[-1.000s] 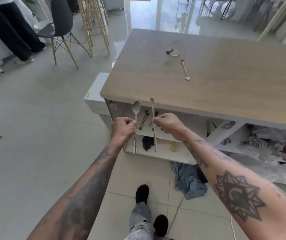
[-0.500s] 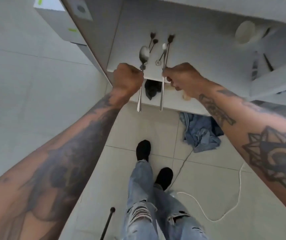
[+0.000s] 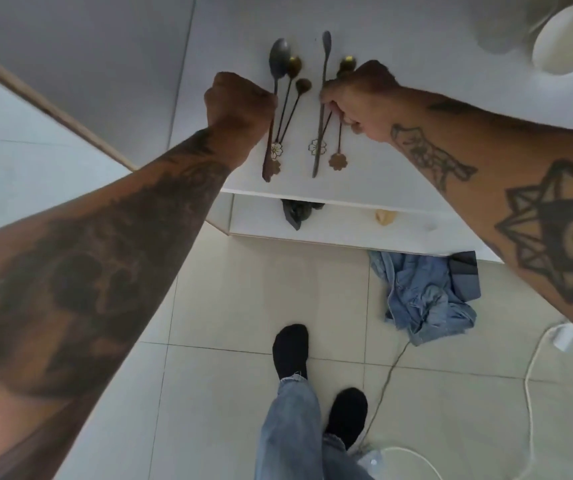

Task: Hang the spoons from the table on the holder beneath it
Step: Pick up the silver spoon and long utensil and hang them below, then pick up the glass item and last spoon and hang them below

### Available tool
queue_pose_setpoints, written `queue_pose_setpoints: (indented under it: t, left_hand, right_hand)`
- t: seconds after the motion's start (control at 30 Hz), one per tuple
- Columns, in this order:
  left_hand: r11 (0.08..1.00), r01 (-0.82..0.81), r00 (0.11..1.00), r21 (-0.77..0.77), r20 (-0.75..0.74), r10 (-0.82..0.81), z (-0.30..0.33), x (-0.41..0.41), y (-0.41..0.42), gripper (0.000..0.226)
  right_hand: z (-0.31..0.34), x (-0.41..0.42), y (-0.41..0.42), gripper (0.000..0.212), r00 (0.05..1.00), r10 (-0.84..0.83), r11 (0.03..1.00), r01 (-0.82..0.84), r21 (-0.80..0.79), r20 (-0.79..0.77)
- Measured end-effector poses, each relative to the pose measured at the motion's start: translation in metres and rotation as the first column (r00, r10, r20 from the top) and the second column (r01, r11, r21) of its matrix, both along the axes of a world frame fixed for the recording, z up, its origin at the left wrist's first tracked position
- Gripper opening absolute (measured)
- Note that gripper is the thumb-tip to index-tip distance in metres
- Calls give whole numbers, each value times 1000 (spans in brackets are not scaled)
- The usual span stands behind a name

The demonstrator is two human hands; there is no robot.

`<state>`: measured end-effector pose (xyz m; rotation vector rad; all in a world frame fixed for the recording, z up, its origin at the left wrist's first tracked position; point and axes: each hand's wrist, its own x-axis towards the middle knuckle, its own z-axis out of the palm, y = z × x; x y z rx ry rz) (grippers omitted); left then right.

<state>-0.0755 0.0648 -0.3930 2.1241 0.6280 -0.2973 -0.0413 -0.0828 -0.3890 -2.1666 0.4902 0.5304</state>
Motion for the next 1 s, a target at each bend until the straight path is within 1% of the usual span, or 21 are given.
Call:
queue_pose_setpoints:
  t: [0.03, 0.1, 0.17, 0.2, 0.23, 0.3, 0.37, 0.4, 0.47, 0.53, 0.6, 0.63, 0.67, 0.73, 0.83, 0.9, 0.93, 1.0]
  left_hand:
    - [1000, -2, 1000, 3, 2, 2, 0, 1, 1, 36]
    - [1000, 6, 1000, -18, 15, -5, 0, 0, 2, 36]
    - [1000, 9, 1000, -4, 18, -9, 4, -2, 3, 34]
    - [1000, 6, 1000, 7, 15, -6, 6, -4, 4, 33]
    - [1000, 1, 1000, 25, 14, -1, 8, -7, 6, 33]
    - [999, 4, 1000, 50, 28, -5, 22, -18, 6, 28]
    - [998, 21, 999, 64, 27, -23, 41, -33, 8, 16]
    - [997, 30, 999, 66, 19, -31, 52, -44, 10, 12]
    - [999, 23, 999, 34, 35, -24, 77, -68, 11, 13]
    - [1000, 1, 999, -8, 40, -1, 109, -99, 8, 22]
    - [1000, -2, 1000, 3, 29, 2, 141, -131, 4, 28]
    - [1000, -3, 1000, 27, 28, 2, 157, -146, 2, 29]
    - [999, -23, 999, 36, 34, 21, 173, -159, -1, 29]
    - [998, -67, 997, -9, 43, 67, 208, -184, -8, 23]
    - [996, -73, 996, -60, 52, 76, 263, -208, -22, 14]
    - [993, -79, 993, -87, 77, 85, 297, -215, -30, 17]
    - [994, -69, 992, -86, 104, 78, 314, -215, -33, 17]
    - [997, -31, 983, -67, 178, 43, 345, -210, -40, 16]
  right_hand:
    - [-1, 4, 2, 14, 1000, 4, 999, -3, -34, 18]
    - [0, 8, 1, 13, 998, 6, 996, 0, -95, 59]
    - [4, 6, -3, 9, 997, 18, 993, -9, -118, 78]
    - [8, 3, -5, 11, 997, 15, 993, -5, -116, 82]
    - [12, -1, -8, 16, 996, -17, 994, 26, -105, 84]
    - [27, -12, -13, 35, 991, -113, 990, 118, -72, 69]
    - [50, -29, -17, 47, 988, -143, 988, 146, -55, 57]
    - [64, -40, -21, 49, 989, -136, 989, 138, -49, 56]
    - [92, -66, -29, 45, 991, -126, 991, 128, -42, 50]
    - [123, -94, -39, 39, 994, -106, 993, 107, -45, 34]
    - [154, -125, -49, 39, 998, -61, 996, 62, -66, 7]
    - [168, -142, -54, 39, 998, -63, 997, 63, -51, -11]
    - [183, -159, -59, 41, 996, -86, 996, 86, -22, -30]
    - [214, -190, -72, 41, 990, -135, 990, 136, 24, -46]
    - [265, -224, -94, 38, 994, -95, 995, 97, 37, -61]
    - [296, -238, -112, 39, 995, -99, 994, 100, 43, -14]
    - [311, -242, -121, 41, 993, -116, 992, 115, 58, 20]
    - [341, -243, -136, 37, 986, -138, 989, 132, 69, 88]
